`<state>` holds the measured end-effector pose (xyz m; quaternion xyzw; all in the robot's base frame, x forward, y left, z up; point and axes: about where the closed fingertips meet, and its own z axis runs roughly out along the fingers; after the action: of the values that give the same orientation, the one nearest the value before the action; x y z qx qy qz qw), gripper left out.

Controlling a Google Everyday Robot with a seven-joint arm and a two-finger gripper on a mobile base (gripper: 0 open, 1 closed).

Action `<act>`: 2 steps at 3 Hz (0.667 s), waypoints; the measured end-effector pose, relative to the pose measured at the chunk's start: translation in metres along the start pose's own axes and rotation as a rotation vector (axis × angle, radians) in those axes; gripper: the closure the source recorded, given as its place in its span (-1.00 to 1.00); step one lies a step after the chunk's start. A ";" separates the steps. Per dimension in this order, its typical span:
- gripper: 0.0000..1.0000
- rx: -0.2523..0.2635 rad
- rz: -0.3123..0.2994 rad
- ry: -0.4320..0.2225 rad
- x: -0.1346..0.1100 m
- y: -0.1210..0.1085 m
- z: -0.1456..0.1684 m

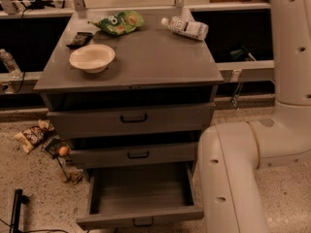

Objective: Place blue plastic bottle into bottom drawer

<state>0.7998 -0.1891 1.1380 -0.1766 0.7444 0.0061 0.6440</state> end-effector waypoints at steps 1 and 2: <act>-1.00 0.119 -0.145 -0.009 -0.061 -0.045 -0.046; -1.00 0.163 -0.177 -0.015 -0.098 -0.065 -0.083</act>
Offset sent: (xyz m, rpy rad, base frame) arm -0.0276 -0.0399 0.0819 -0.1572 -0.0787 -0.0933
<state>0.7484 -0.2443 1.2608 -0.1887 0.7189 -0.1101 0.6599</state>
